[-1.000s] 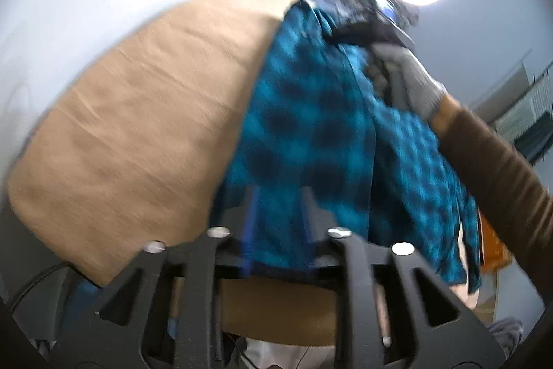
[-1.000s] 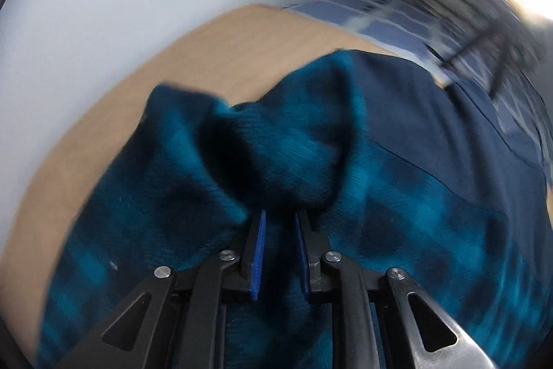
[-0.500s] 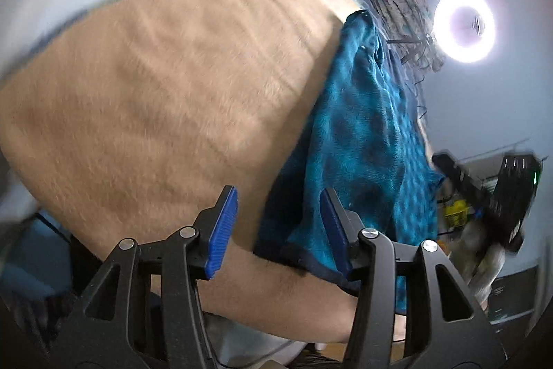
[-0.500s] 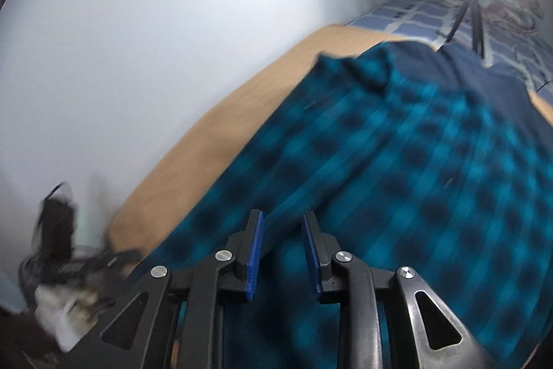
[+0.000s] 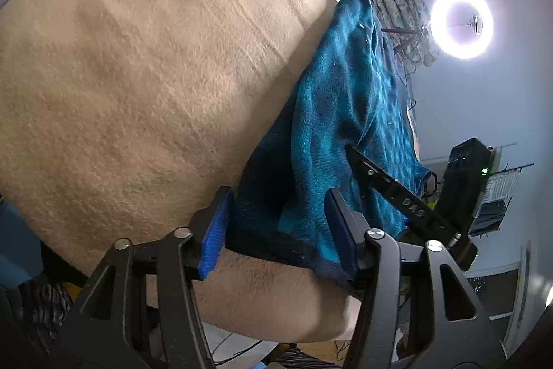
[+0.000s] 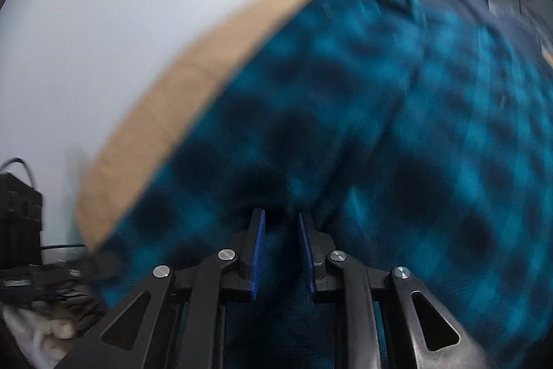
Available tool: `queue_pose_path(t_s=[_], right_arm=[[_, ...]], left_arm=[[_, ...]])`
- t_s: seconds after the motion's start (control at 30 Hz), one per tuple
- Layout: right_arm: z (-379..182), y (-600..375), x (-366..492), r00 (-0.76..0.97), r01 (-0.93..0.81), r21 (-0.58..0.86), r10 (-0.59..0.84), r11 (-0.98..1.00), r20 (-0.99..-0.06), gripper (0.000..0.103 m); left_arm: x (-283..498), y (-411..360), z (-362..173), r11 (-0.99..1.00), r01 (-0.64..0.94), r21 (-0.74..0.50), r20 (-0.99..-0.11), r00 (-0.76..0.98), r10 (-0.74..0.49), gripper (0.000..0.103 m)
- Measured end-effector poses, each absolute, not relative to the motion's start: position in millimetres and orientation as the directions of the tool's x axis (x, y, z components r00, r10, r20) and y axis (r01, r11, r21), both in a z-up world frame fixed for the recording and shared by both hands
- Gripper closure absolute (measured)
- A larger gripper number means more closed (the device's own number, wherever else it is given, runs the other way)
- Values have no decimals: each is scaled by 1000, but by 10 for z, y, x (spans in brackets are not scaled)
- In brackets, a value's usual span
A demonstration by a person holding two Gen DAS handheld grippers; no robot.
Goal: Fold large clothes
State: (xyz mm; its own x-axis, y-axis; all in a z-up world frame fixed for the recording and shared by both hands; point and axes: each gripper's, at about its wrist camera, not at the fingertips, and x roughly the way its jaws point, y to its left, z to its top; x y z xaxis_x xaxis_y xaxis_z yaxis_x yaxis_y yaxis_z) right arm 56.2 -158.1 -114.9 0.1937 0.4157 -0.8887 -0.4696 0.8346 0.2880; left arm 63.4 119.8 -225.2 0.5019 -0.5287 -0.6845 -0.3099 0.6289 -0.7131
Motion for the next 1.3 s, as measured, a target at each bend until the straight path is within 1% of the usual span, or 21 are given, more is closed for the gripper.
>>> queue_pose_path(t_s=[0.03,0.07,0.1,0.13,0.27,0.3,0.4,0.5,0.6,0.67,0.73,0.8,0.83,0.87,0.9,0.97,1.0,1.1,1.2,1.3], right_arm=[[-1130,-1597,556,196,-468,293,422,834,-885,85],[-1077,-1620,558,186,-460,307,428,833,-884,85],[-1027,-1639,559,185,-456,318,438,831,-879,84],[-934,-1665,552,196,-458,328,454,826,-869,84],[-623,-1689,583,251,-475,331,486,816,-837,80],[-578,-1678,611,264,-476,329,489,816,-831,74],[-522,-1575,703,277,-495,327,502,805,-819,74],[-639,-1474,839,267,-486,313,479,816,-836,74],[-899,-1457,999,230,-438,306,435,845,-871,74],[-1100,-1484,1098,172,-404,333,428,852,-887,71],[-1119,-1508,1143,140,-396,363,447,843,-884,70],[-1049,-1489,1204,125,-410,364,447,836,-886,64],[-972,-1467,1242,137,-424,350,441,835,-887,62],[-890,-1443,1289,155,-435,338,439,835,-885,58],[-825,-1419,1334,168,-438,334,441,835,-882,51],[-707,-1333,1467,185,-437,340,453,833,-872,45],[-679,-1282,1528,190,-435,337,451,835,-872,45],[-700,-1033,1736,188,-430,290,399,855,-897,44],[-886,-759,1860,138,-431,261,349,864,-927,44],[-1106,-534,1890,103,-451,179,250,875,-963,44]], left_arm=[[641,1165,-2247,651,-300,-697,-697,494,-519,76],[641,1137,-2232,670,-287,-684,-705,493,-509,81],[631,1127,-2208,680,-273,-680,-706,496,-506,90],[614,1117,-2182,686,-261,-679,-703,500,-506,92],[562,1066,-2066,709,-225,-669,-695,528,-488,94],[546,1051,-2025,716,-213,-664,-692,537,-482,94],[541,1019,-1966,734,-194,-650,-693,549,-468,94],[541,1002,-1942,738,-186,-648,-690,554,-466,95],[577,981,-1918,742,-170,-648,-684,558,-470,95],[595,938,-1882,750,-156,-642,-683,560,-468,95],[578,910,-1843,756,-143,-639,-680,564,-468,95],[583,881,-1809,764,-130,-632,-679,568,-465,95],[591,848,-1785,768,-120,-629,-677,571,-465,95],[594,822,-1759,773,-110,-625,-675,574,-464,95],[597,790,-1730,782,-98,-615,-675,577,-459,95],[603,713,-1678,800,-75,-596,-677,583,-450,95],[602,671,-1659,809,-63,-585,-678,585,-445,95],[602,549,-1617,840,-35,-541,-691,588,-421,95],[606,471,-1622,850,-19,-526,-699,578,-420,95],[625,411,-1604,867,1,-499,-708,576,-408,96]])
